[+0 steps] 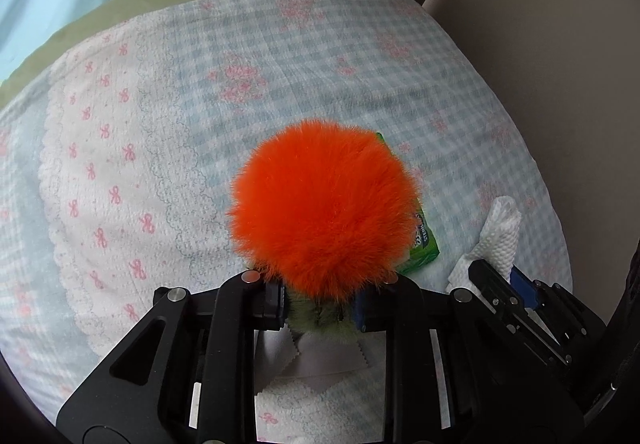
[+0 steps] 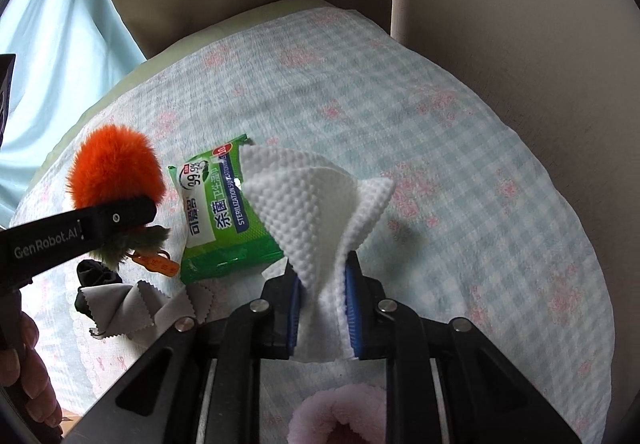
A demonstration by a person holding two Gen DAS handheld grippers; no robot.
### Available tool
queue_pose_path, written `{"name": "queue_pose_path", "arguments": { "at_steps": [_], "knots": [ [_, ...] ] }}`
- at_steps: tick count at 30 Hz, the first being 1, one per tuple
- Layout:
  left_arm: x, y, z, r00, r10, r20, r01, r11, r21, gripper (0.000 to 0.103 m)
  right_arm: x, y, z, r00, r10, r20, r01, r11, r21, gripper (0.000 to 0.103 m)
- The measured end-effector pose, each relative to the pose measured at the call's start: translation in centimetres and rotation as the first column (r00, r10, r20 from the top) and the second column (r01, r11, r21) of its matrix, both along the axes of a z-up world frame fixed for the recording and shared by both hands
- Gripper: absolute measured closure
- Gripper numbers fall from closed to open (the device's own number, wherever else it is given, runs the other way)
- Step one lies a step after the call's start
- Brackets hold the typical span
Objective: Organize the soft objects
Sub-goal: 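Grasp the orange pompom with the left tool while the right tool grasps the white wipe, then carry pompom and wipe into the box and open both tools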
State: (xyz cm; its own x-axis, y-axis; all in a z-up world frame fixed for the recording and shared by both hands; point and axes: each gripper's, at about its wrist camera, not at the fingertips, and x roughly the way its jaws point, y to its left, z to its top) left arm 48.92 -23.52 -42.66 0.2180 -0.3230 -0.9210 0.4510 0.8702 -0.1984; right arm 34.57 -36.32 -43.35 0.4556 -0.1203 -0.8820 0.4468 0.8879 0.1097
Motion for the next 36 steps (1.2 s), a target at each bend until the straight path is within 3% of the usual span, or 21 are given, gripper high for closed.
{"name": "queue_pose_path", "arguments": {
  "at_steps": [11,20,29,36],
  "knots": [
    [-3.9,0.6,6.7,0.998,0.020,0.064,-0.018,0.999,-0.036,0.083,-2.6,0.0,5.9,0.997,0.015,0.072,-0.015,1.000,-0.005,0.085],
    [-9.7,3.3,14.6,0.991,0.079,0.111,-0.069,0.994,-0.088,0.083,-6.3,1.2,13.6,0.985,0.086,0.147,-0.084,0.996,-0.020,0.085],
    [-17.6,9.9,22.9,0.968,0.202,0.151,-0.183,0.974,-0.130,0.083,-10.7,6.1,22.1,0.950,0.250,0.184,-0.248,0.968,-0.037,0.085],
    [-23.9,18.3,26.2,0.931,0.328,0.164,-0.310,0.943,-0.123,0.083,-14.0,13.8,25.5,0.894,0.408,0.183,-0.411,0.911,-0.024,0.085]
  ]
}}
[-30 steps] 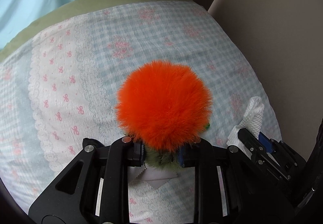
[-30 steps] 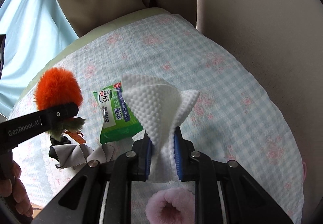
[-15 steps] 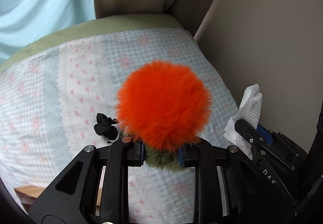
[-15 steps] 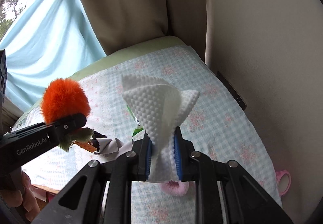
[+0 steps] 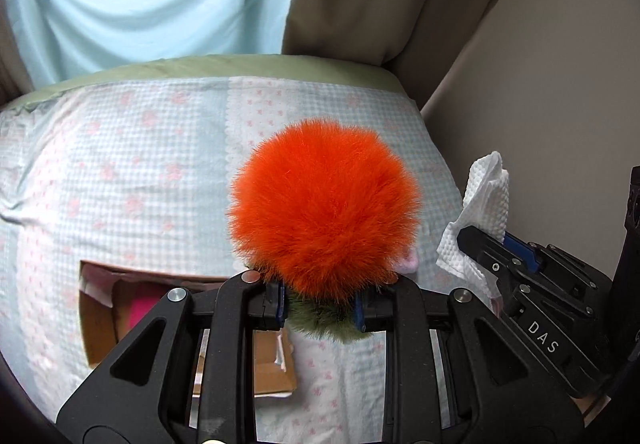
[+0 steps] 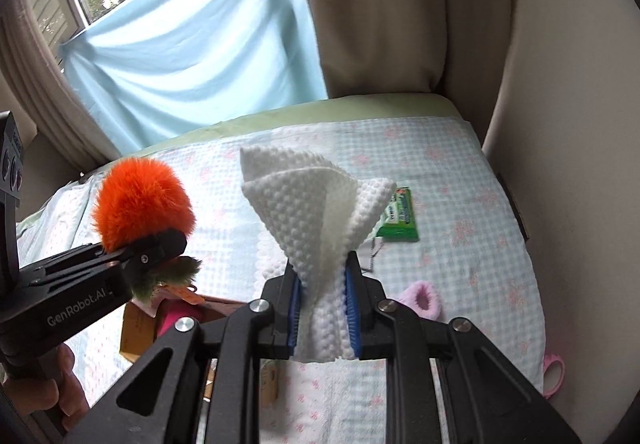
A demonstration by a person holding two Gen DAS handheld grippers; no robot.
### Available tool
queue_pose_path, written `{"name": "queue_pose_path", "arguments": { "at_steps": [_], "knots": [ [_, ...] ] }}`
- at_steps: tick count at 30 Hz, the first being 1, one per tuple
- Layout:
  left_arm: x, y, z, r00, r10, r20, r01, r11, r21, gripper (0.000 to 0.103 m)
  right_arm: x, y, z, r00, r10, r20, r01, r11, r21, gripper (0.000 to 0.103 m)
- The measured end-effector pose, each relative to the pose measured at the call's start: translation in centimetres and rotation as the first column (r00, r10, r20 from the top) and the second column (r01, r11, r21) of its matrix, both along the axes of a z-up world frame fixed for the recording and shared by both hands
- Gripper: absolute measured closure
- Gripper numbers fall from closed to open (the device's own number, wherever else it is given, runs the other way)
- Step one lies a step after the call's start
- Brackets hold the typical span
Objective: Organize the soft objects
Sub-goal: 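Carry pompom and wipe into the box and open both tools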
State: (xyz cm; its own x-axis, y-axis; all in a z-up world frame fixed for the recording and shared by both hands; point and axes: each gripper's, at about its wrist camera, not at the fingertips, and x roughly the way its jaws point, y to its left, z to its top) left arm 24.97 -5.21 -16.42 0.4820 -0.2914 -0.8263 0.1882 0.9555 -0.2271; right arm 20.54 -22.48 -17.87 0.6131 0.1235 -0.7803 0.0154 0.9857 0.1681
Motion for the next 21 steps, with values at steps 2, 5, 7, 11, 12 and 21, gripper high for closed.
{"name": "queue_pose_path", "arguments": {
  "at_steps": [2,5,7,11,12,21],
  "knots": [
    [-1.5,2.7,0.1,0.999,0.035,-0.008,-0.035,0.999,0.010,0.083,-0.8,2.6,0.1,0.999,0.047,-0.006,-0.047,0.999,0.002,0.085],
    [-3.2,6.8,-0.5,0.997,0.073,-0.030,-0.072,0.997,0.023,0.083,-1.9,6.5,-0.3,0.995,0.100,-0.025,-0.100,0.995,0.018,0.085],
    [-3.9,9.4,-1.2,0.995,0.090,-0.047,-0.088,0.996,0.030,0.083,-2.4,9.1,-0.8,0.991,0.124,-0.042,-0.123,0.992,0.034,0.085],
    [-4.5,13.7,-3.5,0.991,0.096,-0.092,-0.093,0.995,0.044,0.083,-2.9,13.8,-2.8,0.985,0.152,-0.080,-0.148,0.988,0.048,0.085],
    [-4.4,14.7,-4.1,0.990,0.094,-0.107,-0.089,0.995,0.045,0.083,-2.9,14.6,-3.5,0.984,0.151,-0.093,-0.146,0.988,0.053,0.085],
    [-2.7,19.6,-12.9,0.970,0.025,-0.244,-0.008,0.998,0.070,0.083,-2.3,21.5,-10.9,0.964,0.104,-0.243,-0.081,0.991,0.103,0.085]
  ]
}}
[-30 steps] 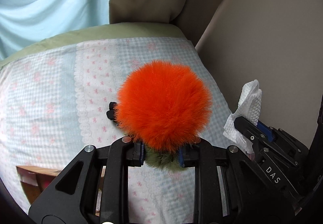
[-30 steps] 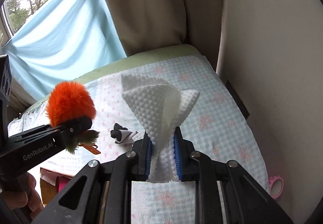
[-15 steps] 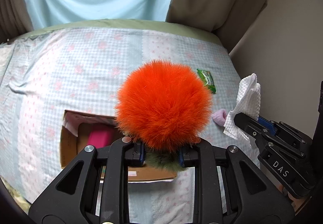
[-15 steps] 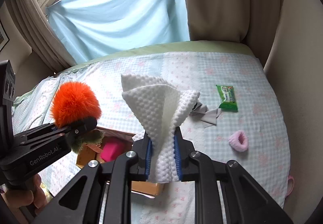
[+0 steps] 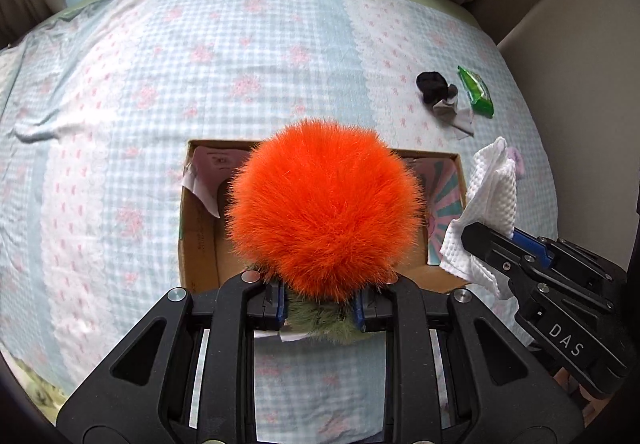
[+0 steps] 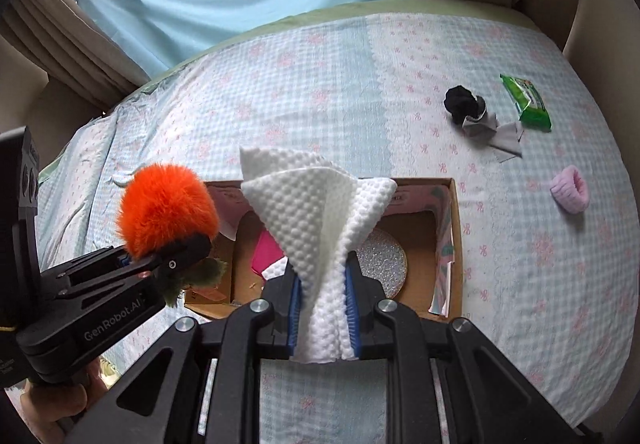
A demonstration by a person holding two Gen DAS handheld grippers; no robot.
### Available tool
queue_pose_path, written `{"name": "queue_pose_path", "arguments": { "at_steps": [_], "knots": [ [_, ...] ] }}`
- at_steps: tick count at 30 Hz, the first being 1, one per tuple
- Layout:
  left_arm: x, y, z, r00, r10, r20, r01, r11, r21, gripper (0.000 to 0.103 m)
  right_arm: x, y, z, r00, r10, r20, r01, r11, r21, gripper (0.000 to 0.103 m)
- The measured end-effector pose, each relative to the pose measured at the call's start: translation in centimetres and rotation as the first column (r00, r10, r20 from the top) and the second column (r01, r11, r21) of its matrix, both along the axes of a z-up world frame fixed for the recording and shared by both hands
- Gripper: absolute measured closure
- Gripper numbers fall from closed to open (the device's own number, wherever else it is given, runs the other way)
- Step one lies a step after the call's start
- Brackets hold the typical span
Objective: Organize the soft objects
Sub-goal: 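Carry pompom and wipe into the box and open both tools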
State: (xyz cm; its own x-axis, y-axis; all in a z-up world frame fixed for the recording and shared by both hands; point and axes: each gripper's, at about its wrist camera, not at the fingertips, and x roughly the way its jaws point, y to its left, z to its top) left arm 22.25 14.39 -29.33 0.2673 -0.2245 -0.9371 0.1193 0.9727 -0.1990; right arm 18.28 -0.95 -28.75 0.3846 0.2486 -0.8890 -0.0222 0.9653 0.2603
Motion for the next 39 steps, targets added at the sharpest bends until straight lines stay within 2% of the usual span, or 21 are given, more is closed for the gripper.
{"name": "queue_pose_path", "arguments": {
  "at_steps": [9,13,16,17,18,19,20,24,29,39],
  "knots": [
    [0.2,0.8,-8.1,0.985,-0.101,-0.136,0.104,0.994,0.014,0.083,1.5,1.2,-7.1,0.989,-0.049,-0.142,0.045,0.998,-0.035,0.085],
    [-0.2,0.8,-9.1,0.981,-0.116,-0.152,0.120,0.993,0.016,0.083,1.7,0.9,-8.3,0.981,-0.067,-0.182,0.060,0.997,-0.042,0.085],
    [0.0,0.3,-9.0,0.979,-0.147,-0.143,0.155,0.987,0.047,0.080,2.0,0.6,-8.8,0.976,-0.080,-0.203,0.073,0.996,-0.043,0.083],
    [0.0,0.2,-9.0,0.979,-0.154,-0.136,0.164,0.984,0.065,0.071,2.1,0.4,-8.9,0.974,-0.087,-0.209,0.080,0.996,-0.042,0.075],
    [-0.1,0.0,-9.0,0.978,-0.162,-0.133,0.172,0.982,0.072,0.045,2.3,0.2,-9.1,0.972,-0.092,-0.218,0.086,0.996,-0.034,0.066],
    [-0.1,0.0,-9.0,0.978,-0.167,-0.129,0.177,0.981,0.076,0.026,2.4,0.0,-9.3,0.969,-0.097,-0.226,0.095,0.995,-0.019,0.034],
    [-0.2,-0.1,-8.9,0.977,-0.171,-0.124,0.182,0.980,0.082,0.001,2.5,-0.3,-9.5,0.967,-0.104,-0.232,0.106,0.994,-0.005,0.001],
    [-0.6,-0.4,-9.1,0.974,-0.195,-0.119,0.208,0.972,0.111,0.000,2.6,-1.2,-9.9,0.969,-0.120,-0.218,0.126,0.992,0.015,0.000],
    [-1.1,-0.5,-9.0,0.973,-0.193,-0.131,0.207,0.973,0.106,0.000,2.0,-1.1,-9.8,0.974,-0.107,-0.198,0.110,0.994,0.001,0.000],
    [-2.3,-0.3,-6.6,0.984,-0.152,-0.096,0.161,0.982,0.096,0.000,0.6,-1.1,-8.3,0.980,-0.095,-0.173,0.096,0.995,0.000,0.000]
  ]
}}
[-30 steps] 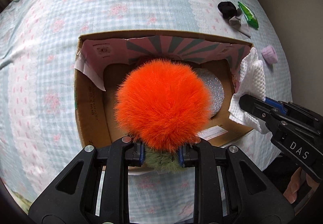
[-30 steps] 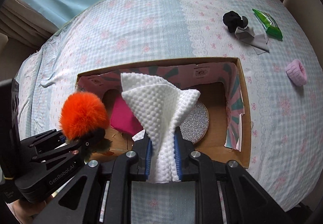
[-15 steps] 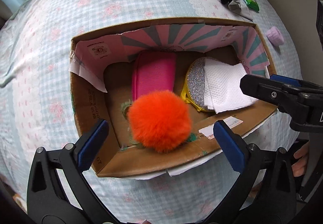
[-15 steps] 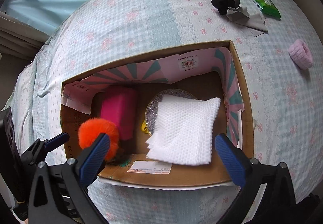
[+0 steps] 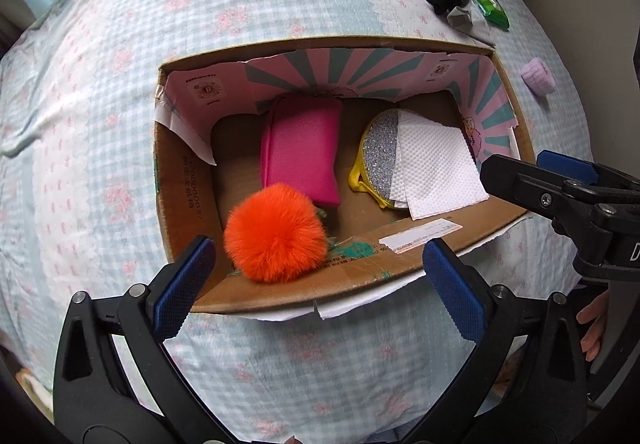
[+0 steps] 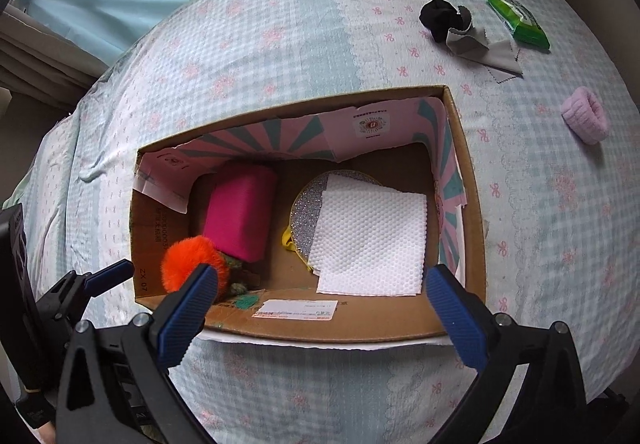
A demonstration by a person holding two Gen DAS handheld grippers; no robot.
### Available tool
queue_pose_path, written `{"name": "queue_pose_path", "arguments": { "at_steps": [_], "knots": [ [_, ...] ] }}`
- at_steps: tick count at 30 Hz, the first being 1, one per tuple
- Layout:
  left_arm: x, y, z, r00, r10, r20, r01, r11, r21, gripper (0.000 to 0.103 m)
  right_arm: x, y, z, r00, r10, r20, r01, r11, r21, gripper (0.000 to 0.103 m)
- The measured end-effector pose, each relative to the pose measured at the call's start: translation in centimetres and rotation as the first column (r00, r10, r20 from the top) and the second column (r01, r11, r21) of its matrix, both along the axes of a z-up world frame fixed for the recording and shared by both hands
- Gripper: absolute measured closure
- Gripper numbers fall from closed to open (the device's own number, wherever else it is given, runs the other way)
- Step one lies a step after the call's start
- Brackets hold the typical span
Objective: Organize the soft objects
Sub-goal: 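Carry pompom and wipe into the box and open both tools, then move both tools back toward the sock and green wipe pack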
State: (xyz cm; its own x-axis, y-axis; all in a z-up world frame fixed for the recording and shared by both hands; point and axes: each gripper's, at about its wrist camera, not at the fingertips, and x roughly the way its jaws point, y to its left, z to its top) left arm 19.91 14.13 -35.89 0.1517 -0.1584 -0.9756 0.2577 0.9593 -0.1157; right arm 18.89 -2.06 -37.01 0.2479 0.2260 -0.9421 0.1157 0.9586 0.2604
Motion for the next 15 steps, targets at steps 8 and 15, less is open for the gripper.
{"name": "queue_pose_path", "arguments": {
  "at_steps": [8,15],
  "knots": [
    [-2.2,0.1,4.7,0.998,0.043,0.054,-0.042,0.999,-0.010,0.000,-1.9,0.1,4.6,0.997,0.032,0.071,-0.031,0.999,-0.013,0.000],
    [-4.4,-0.6,11.4,0.986,0.088,0.142,-0.079,0.995,-0.067,0.000,-5.4,-1.9,11.3,0.984,0.015,0.179,-0.009,0.999,-0.033,0.000]
  ]
}}
